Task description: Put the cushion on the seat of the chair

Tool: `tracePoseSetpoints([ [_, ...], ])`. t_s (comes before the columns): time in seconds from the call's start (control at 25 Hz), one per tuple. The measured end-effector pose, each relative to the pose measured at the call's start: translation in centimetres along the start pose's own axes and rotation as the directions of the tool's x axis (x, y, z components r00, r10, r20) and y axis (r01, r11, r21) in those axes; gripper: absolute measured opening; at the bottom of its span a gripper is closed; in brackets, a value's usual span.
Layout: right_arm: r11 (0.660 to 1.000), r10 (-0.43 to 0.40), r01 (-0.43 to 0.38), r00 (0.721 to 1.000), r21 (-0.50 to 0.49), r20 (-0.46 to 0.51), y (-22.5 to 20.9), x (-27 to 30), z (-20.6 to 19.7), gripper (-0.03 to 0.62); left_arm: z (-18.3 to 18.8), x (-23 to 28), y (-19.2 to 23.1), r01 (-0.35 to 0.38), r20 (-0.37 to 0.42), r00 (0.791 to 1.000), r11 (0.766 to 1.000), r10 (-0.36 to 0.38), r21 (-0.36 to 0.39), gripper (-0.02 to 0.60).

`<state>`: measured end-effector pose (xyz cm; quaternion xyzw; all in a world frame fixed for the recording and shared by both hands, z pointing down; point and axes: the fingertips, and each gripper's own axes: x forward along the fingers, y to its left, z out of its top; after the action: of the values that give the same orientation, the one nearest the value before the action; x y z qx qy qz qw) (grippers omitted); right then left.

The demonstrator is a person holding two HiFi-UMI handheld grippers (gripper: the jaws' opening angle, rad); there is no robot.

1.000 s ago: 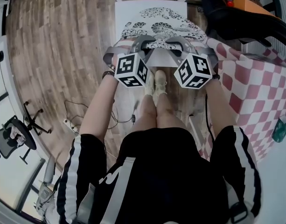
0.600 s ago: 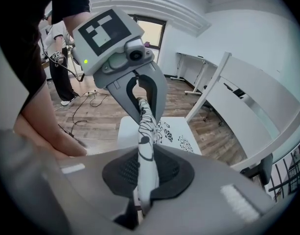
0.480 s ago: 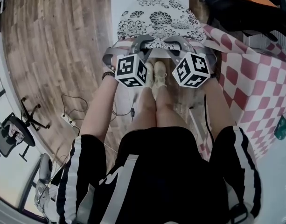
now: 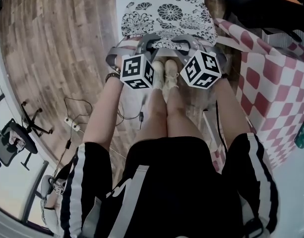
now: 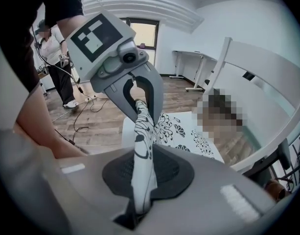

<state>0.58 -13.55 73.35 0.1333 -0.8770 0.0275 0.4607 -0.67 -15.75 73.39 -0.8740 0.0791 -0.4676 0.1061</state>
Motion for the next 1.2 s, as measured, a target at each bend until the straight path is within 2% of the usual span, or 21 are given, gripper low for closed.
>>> tracePoseSetpoints([
  [0.32, 1.0, -0.012, 0.011, 1.0, 0.015, 0.016, -0.5, 2.0, 0.0, 0.012, -1.9, 0.9, 0.1, -0.013, -0.022, 1.0, 1.0, 0.013, 0.006, 0.017],
  [0.48, 1.0, 0.015, -0.015, 1.0, 0.021, 0.011, 0.2, 3.2, -0.1, 0.012, -2.9, 1.3, -0.6, 0.008, -0.029, 1.0, 1.0, -0.008, 0.0, 0.017],
  [0.6, 0.998, 0.035, -0.037, 0.999, 0.06, 0.024, 1.0, 3.8, -0.3, 0.011, -3.7, 1.6, -1.2, 0.019, -0.031, 0.999, 1.0, -0.019, -0.01, 0.018],
  [0.84, 0.996, 0.014, -0.017, 0.999, 0.085, 0.034, 1.0, 5.1, -0.6, 0.011, -4.7, 2.2, -1.1, -0.018, -0.047, 0.999, 1.0, 0.017, -0.022, 0.018],
  [1.2, 0.992, 0.057, -0.059, 0.998, 0.112, 0.026, 3.1, 6.8, -2.0, 0.011, -6.1, 3.5, -3.8, 0.04, -0.054, 0.998, 0.998, -0.042, -0.039, 0.028],
])
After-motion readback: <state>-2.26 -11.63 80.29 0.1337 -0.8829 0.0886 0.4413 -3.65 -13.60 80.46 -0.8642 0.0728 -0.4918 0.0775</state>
